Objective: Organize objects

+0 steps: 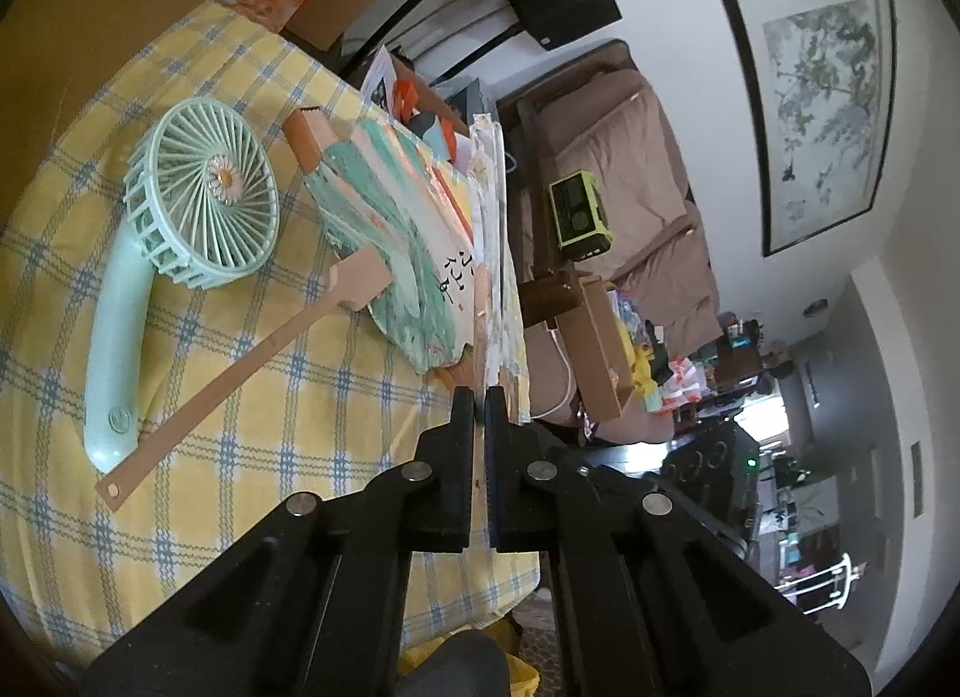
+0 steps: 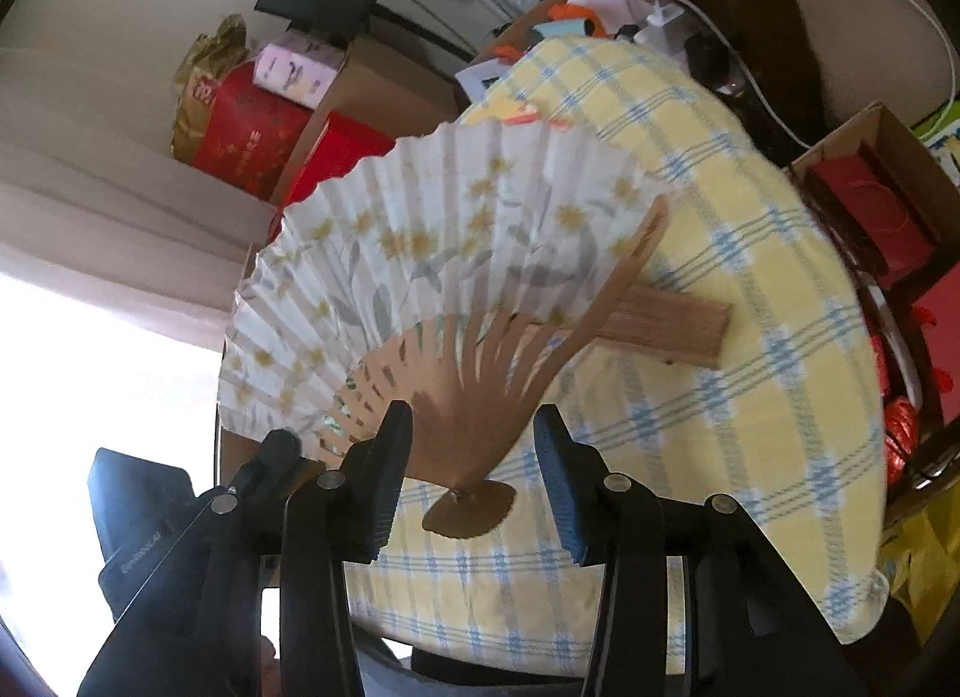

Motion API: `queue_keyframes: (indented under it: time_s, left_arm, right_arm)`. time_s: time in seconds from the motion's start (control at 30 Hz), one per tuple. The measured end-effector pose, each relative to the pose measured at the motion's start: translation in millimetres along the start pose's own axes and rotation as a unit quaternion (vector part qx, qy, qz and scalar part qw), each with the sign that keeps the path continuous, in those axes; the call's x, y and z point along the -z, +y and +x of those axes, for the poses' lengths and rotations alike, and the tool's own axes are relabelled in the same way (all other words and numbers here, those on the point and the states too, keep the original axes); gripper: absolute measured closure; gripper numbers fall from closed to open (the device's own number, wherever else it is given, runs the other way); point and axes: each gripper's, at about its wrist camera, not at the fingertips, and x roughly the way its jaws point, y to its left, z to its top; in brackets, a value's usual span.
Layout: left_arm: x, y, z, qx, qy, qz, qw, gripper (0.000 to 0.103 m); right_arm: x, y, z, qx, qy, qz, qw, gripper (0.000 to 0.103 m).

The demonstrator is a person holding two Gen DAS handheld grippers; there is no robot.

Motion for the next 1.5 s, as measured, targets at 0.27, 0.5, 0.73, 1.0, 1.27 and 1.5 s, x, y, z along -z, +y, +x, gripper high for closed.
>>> queue_keyframes:
  time_s: [0.27, 0.5, 0.73, 1.0, 1.27, 1.5]
  left_arm:
    - [0, 10, -4, 0.013, -0.003, -0.020, 0.9997, 0.099]
    - [-1, 9, -8, 0.032, -0.009, -0.030, 0.9990, 0.099]
    - [-13, -6, -31, 0.062, -0.039, -0.030, 0.9968, 0.098]
    - [-48, -3, -81, 0.080, -0.088, -0.043, 0.9920, 0.097]
    - [-77, 0, -120, 0.055, -0.118, -0.024, 0.9912, 0.097]
    - [-81, 6, -144, 0.059, -0.128, -0.017, 0.9898, 0.097]
  right_arm:
    - [-2, -4, 0, -0.021, -0.018, 0.017, 0.999, 0.090]
    - [-3, 1, -18, -0.039, -0.051, 0.040, 0.997, 0.093]
    - [-12, 31, -41, -0.067, -0.090, 0.045, 0.993, 0.094]
    - [-26, 88, -50, -0.086, -0.099, -0.002, 0.991, 0.094]
    - [-6, 137, -9, -0.038, -0.036, -0.104, 0.993, 0.073]
    - [-1, 150, 12, -0.095, 0.004, -0.083, 0.992, 0.045]
